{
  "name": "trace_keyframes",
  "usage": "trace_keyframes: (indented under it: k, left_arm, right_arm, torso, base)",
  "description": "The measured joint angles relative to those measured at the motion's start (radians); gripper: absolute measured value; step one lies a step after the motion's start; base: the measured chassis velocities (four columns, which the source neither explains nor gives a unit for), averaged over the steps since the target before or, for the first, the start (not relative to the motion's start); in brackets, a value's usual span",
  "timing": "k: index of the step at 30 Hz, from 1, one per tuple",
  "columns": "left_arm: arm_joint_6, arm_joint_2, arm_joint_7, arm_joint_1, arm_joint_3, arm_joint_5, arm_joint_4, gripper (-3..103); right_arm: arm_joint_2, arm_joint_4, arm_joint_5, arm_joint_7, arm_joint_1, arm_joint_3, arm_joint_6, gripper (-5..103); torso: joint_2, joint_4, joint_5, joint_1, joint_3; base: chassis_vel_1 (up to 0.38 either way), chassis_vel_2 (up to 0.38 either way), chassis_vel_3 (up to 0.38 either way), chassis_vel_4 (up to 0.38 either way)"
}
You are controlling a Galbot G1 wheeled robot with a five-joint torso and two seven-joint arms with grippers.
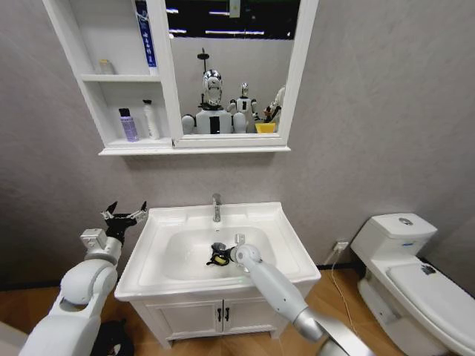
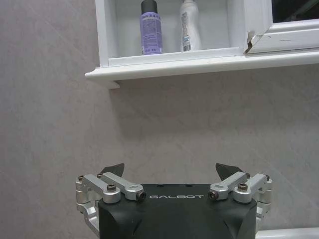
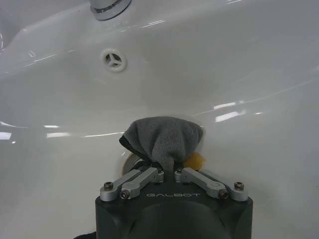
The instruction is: Move facial cleanser and shampoo from washbasin to cabinet, then wipe washbasin with towel.
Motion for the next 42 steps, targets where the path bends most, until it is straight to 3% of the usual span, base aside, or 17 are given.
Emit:
trace_keyframes:
  k: [11,22,42]
  left_arm:
    - [-0.002,-0.014,-0.001,-0.008,0.043,0.014,-0.009,100]
    - [-0.002,-0.015,-0.006,-0.010,0.062,0.020,-0.013,100]
    - [0.001,-0.018,-0.011,-0.013,0.082,0.028,-0.010,100]
  right_arm:
    - [-0.125,0.158,0.092,0.106,-0.087,0.088,-0.043,4]
    - [-0.236,0.235,0.105,0.124,-0.110,0.118,-0.068,4]
    - [-0.303,0.260,0.078,0.152,-0.091,0.103,-0.071,4]
  torso:
    - [0.000,0.0000,0.0000,0.000,0.000]
    - [0.000,0.0005,0.0002,0.000,0.000]
    - [0.000,0.0007,0.0000,0.000,0.000]
  base:
    - [0.000,0.000,0.000,0.000]
    - [0.000,0.000,0.000,0.000]
    - [0.000,0.000,0.000,0.000]
